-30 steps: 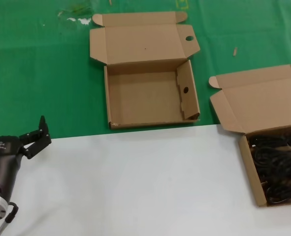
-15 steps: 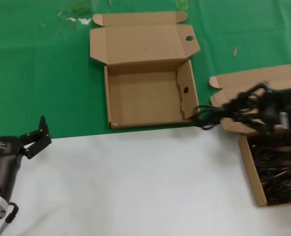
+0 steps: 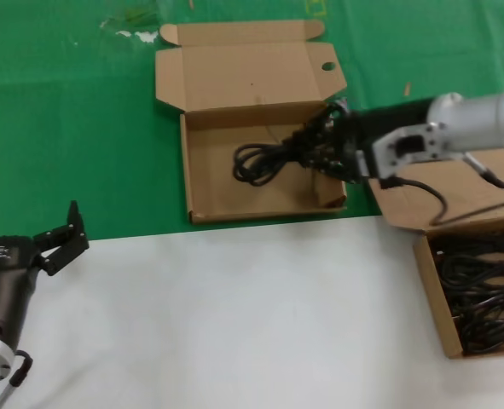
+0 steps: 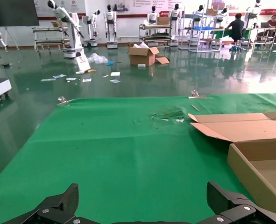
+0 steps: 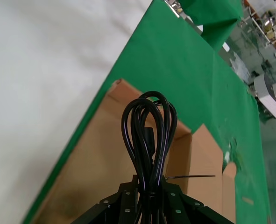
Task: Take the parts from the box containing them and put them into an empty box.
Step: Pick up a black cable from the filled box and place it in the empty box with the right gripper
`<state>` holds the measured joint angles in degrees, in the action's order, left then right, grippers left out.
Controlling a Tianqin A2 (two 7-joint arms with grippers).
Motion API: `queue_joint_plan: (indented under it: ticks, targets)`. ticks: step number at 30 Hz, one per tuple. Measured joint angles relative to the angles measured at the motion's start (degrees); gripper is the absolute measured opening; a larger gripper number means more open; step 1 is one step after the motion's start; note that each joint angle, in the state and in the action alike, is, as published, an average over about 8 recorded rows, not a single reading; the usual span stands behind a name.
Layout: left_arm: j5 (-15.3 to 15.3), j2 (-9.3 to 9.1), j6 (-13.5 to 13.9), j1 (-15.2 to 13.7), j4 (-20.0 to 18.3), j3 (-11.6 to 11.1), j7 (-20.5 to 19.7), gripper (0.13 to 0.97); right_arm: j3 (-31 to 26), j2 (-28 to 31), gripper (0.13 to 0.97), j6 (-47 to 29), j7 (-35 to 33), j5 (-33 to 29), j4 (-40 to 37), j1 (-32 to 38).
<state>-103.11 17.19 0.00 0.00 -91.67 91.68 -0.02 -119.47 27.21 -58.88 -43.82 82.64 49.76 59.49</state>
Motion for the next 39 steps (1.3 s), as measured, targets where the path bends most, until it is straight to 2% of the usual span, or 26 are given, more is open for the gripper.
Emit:
queue_joint_plan:
  ticks: [9, 13, 26, 34, 38, 39]
  targets:
    - [0.0, 0.00, 0.0, 0.0, 0.0, 0.0, 0.0, 0.966, -1.0, -9.1, 0.214, 2.8, -9.7, -0.4, -17.0, 7.4]
    - [0.0, 0.00, 0.0, 0.0, 0.0, 0.0, 0.0, 0.966, -0.8, -10.9, 0.214, 3.4, -12.3, -0.1, -21.1, 8.8]
    - [0.0, 0.00, 0.0, 0.0, 0.0, 0.0, 0.0, 0.966, -0.7, -11.3, 0.250, 3.6, -13.0, 0.0, -22.2, 9.1]
    - [0.0, 0.00, 0.0, 0.0, 0.0, 0.0, 0.0, 0.966, -0.7, -11.3, 0.352, 3.6, -13.0, 0.0, -22.2, 9.1]
    - [0.0, 0.00, 0.0, 0.0, 0.0, 0.0, 0.0, 0.966, -0.7, -11.3, 0.352, 3.6, -13.0, 0.0, -22.2, 9.1]
    - [0.0, 0.00, 0.0, 0.0, 0.0, 0.0, 0.0, 0.966, -0.7, -11.3, 0.373, 3.6, -13.0, 0.0, -22.2, 9.1]
